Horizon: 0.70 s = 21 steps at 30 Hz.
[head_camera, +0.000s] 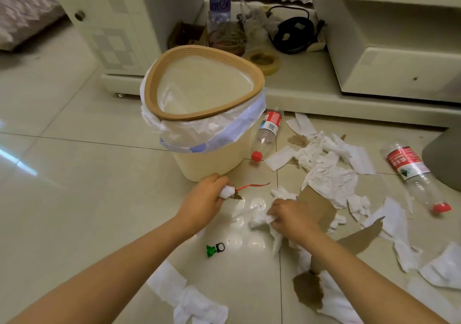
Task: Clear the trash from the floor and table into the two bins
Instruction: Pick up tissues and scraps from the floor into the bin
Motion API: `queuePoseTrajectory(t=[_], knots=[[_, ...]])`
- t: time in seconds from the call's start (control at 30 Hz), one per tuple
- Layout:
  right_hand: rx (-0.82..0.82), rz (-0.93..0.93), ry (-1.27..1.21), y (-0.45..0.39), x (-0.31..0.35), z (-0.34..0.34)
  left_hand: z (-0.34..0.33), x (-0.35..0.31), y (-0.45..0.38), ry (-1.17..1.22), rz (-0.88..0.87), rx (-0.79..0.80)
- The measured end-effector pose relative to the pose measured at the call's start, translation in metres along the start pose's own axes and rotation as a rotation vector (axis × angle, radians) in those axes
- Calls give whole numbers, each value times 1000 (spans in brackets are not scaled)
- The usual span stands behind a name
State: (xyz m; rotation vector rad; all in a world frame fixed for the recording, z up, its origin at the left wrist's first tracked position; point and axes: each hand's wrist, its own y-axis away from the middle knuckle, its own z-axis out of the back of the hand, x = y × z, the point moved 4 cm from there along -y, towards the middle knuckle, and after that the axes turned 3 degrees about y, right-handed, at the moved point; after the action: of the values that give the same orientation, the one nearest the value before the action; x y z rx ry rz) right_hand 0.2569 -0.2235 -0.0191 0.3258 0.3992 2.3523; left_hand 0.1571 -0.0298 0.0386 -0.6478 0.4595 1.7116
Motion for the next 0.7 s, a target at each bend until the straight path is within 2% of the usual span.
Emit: queuePoseTrajectory(t=[0.13, 0.3, 0.4, 0.47, 0.7], knots=[[-265, -3, -183, 14, 13, 47, 26, -24, -8, 49, -30, -104], [-661, 8, -429, 32, 25, 118, 78, -67, -18, 88, -205, -283], [-753, 48, -536, 34, 33, 159, 111, -89, -28, 126, -278, -397], [-823, 90, -594, 32, 42, 190, 134, -97, -45, 177, -267, -456], [-970, 92, -771, 0, 75, 267, 191, -86, -113, 405, -56, -586]])
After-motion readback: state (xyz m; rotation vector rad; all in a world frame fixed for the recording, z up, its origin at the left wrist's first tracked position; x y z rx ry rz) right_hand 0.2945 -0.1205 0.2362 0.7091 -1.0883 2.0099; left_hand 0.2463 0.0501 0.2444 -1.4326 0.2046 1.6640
